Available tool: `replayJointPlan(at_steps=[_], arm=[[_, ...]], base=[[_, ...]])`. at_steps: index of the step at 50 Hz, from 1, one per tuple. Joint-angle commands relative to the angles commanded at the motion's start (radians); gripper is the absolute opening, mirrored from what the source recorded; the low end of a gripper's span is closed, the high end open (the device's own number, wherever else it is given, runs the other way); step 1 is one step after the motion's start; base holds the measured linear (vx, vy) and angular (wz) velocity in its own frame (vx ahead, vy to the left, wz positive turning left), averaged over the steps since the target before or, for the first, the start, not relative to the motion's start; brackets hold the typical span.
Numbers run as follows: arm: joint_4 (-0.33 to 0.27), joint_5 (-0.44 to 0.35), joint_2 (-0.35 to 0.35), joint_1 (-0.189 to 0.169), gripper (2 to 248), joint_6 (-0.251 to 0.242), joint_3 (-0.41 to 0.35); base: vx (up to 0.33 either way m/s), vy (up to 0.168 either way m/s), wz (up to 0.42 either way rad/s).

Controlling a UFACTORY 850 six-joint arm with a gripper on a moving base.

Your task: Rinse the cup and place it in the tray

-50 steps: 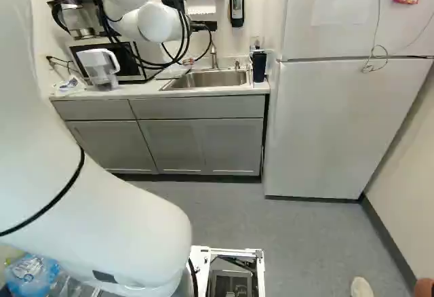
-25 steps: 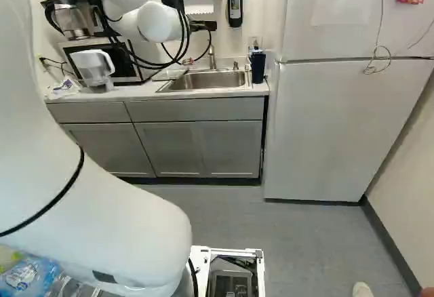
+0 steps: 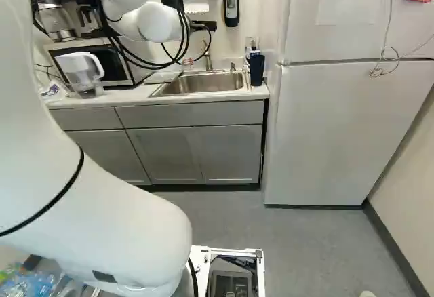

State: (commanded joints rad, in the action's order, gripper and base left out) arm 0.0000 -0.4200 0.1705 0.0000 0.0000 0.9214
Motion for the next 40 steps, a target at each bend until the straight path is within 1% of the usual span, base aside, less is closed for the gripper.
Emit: replayJointPlan(at_steps=[18, 40], arm=[[0.000, 0.000, 0.000, 0.000, 247, 0.000, 0.000], [0.000, 0.000, 0.000, 0.000, 247, 0.000, 0.000]], base=[[0.138, 0.020, -0.254], [0.145, 0.055, -0.284]])
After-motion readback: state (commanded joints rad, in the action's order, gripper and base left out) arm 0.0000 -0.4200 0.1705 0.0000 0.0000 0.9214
